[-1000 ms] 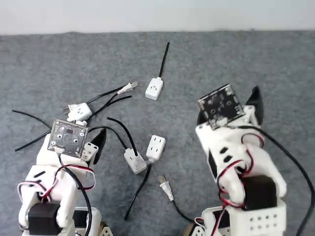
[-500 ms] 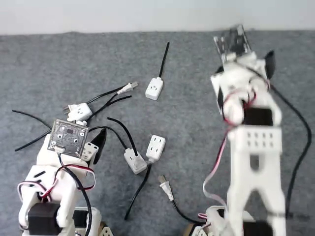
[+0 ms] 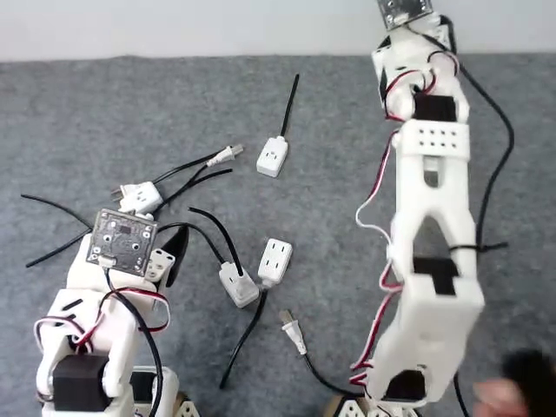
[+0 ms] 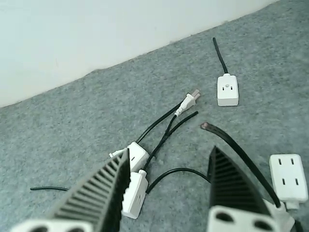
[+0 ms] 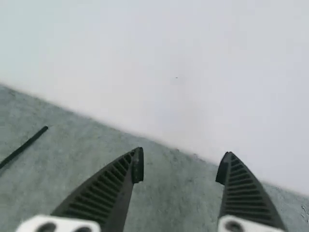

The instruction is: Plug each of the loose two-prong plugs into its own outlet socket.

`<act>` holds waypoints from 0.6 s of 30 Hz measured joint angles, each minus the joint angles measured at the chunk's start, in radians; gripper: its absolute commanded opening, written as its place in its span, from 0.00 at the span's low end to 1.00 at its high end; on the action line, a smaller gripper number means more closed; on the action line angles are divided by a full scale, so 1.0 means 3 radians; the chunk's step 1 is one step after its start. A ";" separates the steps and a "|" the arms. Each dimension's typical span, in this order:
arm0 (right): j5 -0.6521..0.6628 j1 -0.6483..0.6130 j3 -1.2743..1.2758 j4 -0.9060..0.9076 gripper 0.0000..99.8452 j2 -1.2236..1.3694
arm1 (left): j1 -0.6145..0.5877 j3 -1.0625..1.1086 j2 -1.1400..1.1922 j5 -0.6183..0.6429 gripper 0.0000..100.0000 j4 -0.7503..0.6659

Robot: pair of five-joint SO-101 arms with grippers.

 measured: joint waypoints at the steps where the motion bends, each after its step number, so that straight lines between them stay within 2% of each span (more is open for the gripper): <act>1: 0.0000 0.0000 -0.0143 -0.0010 0.24 0.0148 | 0.0000 0.0000 0.0000 0.0000 0.26 -0.0020; 13: -0.0082 -0.0148 -0.1447 0.0118 0.24 0.1396 | 0.0000 0.0113 0.0015 0.0000 0.26 -0.0102; 18: -0.0184 -0.0159 -0.1882 0.0118 0.17 0.1642 | 0.0000 0.0113 0.0010 0.0000 0.26 -0.0102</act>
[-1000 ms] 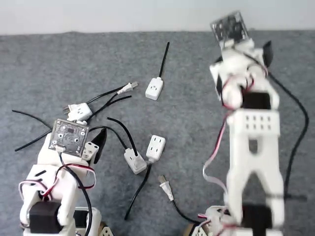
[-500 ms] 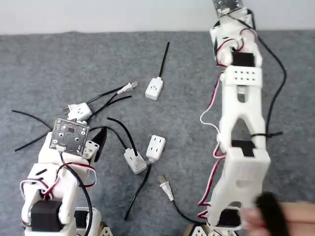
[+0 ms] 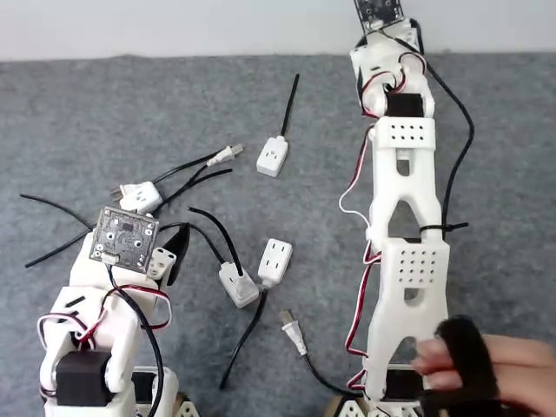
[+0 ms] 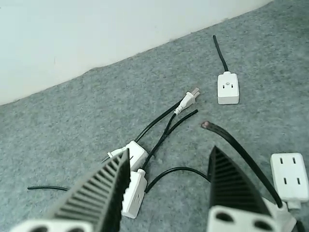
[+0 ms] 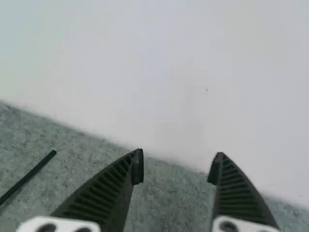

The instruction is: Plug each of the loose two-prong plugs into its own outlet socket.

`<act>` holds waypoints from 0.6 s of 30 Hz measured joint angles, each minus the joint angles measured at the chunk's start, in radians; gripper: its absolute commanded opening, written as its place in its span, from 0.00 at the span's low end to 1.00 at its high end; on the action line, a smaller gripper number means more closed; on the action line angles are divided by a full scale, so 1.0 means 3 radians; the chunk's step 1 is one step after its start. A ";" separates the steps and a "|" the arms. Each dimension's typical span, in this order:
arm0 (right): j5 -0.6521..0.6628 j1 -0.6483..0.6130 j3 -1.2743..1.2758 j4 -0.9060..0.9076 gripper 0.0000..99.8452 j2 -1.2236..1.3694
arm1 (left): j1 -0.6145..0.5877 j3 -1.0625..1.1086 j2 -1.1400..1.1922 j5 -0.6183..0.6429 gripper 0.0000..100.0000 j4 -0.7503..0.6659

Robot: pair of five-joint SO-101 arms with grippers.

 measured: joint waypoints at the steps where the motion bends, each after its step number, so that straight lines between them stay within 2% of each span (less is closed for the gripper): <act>1: 0.0000 -0.0005 -0.0046 0.0000 0.17 0.0031 | 0.0000 0.0000 0.0000 0.0000 0.26 -0.0005; 13: -0.0020 0.0000 -0.0107 0.0000 0.17 0.0455 | 0.0000 0.0000 0.0000 0.0000 0.26 -0.0010; 18: -0.0026 -0.0159 -0.0107 0.0000 0.17 0.0486 | 0.0000 0.0000 0.0000 0.0000 0.26 -0.0010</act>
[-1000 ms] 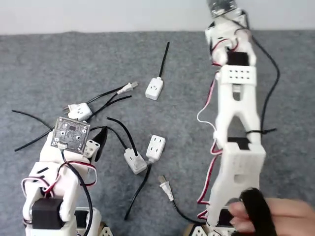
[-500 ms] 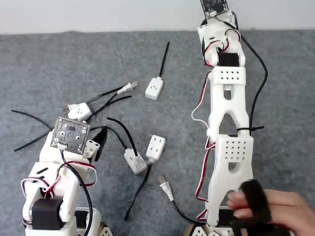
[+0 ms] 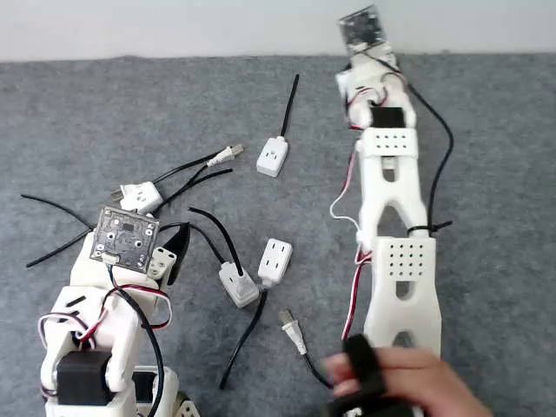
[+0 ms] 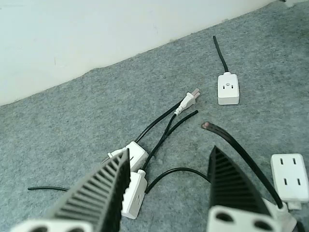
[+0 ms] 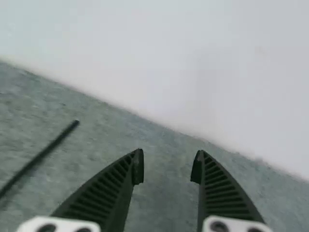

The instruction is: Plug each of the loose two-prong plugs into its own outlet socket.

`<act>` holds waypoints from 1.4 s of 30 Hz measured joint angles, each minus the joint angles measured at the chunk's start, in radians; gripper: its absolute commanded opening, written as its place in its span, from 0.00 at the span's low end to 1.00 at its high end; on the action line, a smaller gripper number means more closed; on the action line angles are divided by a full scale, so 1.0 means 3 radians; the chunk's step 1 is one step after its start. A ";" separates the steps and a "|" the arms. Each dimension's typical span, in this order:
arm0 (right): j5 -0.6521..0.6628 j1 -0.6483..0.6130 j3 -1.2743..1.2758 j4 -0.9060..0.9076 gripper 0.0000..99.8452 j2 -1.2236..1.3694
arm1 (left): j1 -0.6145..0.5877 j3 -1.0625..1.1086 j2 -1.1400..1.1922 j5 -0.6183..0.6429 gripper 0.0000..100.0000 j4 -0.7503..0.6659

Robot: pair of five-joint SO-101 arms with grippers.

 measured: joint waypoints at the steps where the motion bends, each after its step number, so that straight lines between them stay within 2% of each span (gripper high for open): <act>1: 0.0000 -0.0046 0.0000 0.0000 0.17 0.0000 | 0.0000 0.0000 0.0000 0.0000 0.26 0.0000; 4: 0.0000 -0.0174 0.0000 0.0000 0.14 0.0000 | 0.0000 0.0000 0.0000 0.0000 0.26 0.0000; 8: 0.0000 -0.0235 0.0000 0.0000 0.00 0.0000 | 0.0000 0.0000 0.0000 0.0000 0.26 0.0000; 10: 0.0000 -0.0230 0.0000 0.0000 0.03 0.0000 | 0.0000 0.0000 0.0000 0.0000 0.26 0.0000; 12: 0.0000 -0.0220 0.0000 0.0000 0.00 0.0000 | 0.0000 0.0000 0.0000 0.0000 0.26 0.0000; 25: -0.0005 -0.0205 0.0000 0.0000 0.01 0.0015 | 0.0000 0.0184 0.0010 0.0000 0.26 -0.0143; 42: -0.0005 -0.0292 -0.0005 0.0000 0.01 0.0614 | 0.0000 0.0184 0.0010 0.0000 0.26 -0.0143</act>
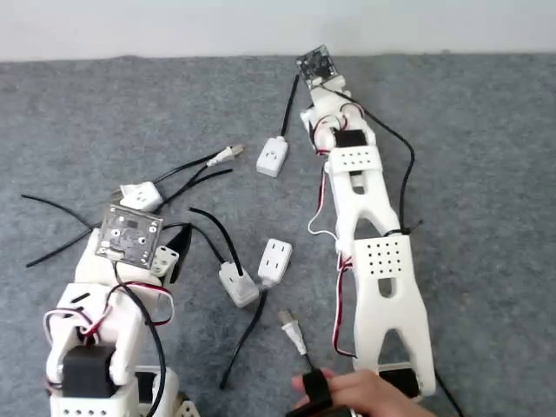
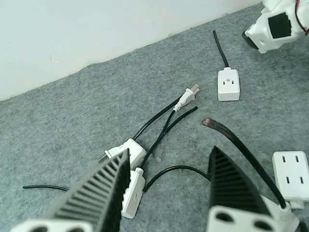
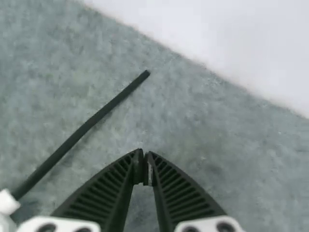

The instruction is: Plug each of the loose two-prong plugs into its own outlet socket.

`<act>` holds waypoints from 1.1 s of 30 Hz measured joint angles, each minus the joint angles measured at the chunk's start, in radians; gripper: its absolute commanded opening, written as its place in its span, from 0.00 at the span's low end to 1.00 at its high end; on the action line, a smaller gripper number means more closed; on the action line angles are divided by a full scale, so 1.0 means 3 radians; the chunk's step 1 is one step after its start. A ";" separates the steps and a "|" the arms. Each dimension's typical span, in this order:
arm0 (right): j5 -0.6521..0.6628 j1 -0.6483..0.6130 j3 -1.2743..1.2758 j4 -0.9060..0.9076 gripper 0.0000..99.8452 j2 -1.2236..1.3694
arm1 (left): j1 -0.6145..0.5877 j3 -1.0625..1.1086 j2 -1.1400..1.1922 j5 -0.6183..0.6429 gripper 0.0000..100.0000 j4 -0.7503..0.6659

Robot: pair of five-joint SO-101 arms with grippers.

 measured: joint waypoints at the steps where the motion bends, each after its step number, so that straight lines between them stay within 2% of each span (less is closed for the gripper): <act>1: 0.0000 -0.0005 0.0000 0.0000 0.01 0.0010 | 0.0000 0.0000 0.0000 0.0000 0.26 0.0000; 14: -0.0005 -0.0010 0.0000 0.0000 0.01 0.0031 | 0.0000 0.0000 0.0000 0.0000 0.26 0.0000; 21: -0.0010 0.0138 -0.0179 0.0000 0.01 0.0031 | 0.0000 0.0128 0.0010 0.0000 0.26 -0.0143; 33: -0.0179 -0.0020 -0.0179 0.0000 0.01 0.0061 | 0.0005 0.0128 0.0010 -0.0005 0.26 -0.0153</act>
